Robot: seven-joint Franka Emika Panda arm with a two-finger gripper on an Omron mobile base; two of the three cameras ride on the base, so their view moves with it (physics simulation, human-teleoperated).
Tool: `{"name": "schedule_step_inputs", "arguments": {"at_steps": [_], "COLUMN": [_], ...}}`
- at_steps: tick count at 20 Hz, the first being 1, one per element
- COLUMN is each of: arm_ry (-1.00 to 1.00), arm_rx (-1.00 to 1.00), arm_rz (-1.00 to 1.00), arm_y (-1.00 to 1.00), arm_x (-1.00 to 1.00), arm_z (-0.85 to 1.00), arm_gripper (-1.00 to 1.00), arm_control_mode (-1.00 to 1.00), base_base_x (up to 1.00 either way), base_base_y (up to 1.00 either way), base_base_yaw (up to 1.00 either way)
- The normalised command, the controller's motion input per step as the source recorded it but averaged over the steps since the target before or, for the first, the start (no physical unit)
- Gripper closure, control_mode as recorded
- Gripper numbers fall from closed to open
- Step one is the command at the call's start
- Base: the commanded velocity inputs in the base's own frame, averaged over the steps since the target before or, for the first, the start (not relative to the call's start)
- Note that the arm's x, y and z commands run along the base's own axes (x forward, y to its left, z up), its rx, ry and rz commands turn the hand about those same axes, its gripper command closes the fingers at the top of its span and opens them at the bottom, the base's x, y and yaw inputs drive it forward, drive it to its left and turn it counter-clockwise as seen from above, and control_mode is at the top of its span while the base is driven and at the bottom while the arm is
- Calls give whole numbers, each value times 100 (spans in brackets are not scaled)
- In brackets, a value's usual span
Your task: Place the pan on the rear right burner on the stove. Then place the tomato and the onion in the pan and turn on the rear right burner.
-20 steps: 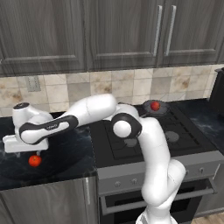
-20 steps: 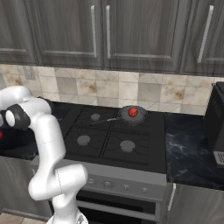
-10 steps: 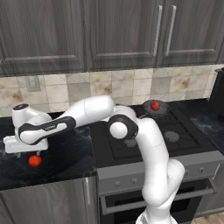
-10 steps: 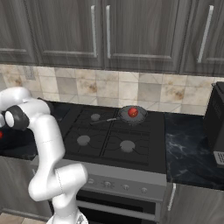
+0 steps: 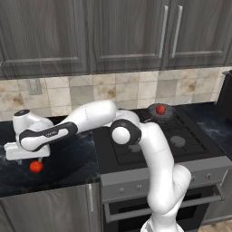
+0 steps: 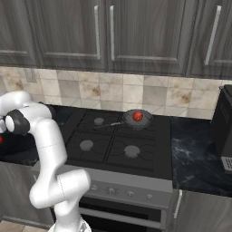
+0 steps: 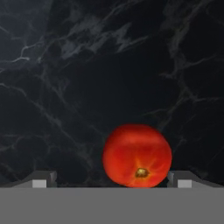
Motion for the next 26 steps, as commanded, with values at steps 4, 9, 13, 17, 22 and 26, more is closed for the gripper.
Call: {"name": "schedule_step_inputs", "arguments": {"at_steps": [4, 9, 13, 17, 22, 26], "arm_ry": [0, 0, 0, 0, 0, 0], "arm_rx": [0, 0, 0, 0, 0, 0], "arm_rz": [0, 0, 0, 0, 0, 0], "arm_y": [0, 0, 0, -3, -17, -19], "arm_x": [0, 0, 0, 0, 0, 0], "arm_z": [-2, -2, -1, -3, 0, 0], "arm_gripper": [-100, -100, -100, -100, -100, -100], "arm_control_mode": [-100, -100, -100, -100, -100, -100], "base_base_x": [0, 0, 0, 0, 0, 0], "base_base_y": [0, 0, 0, 0, 0, 0], "base_base_yaw": [0, 0, 0, 0, 0, 0]}}
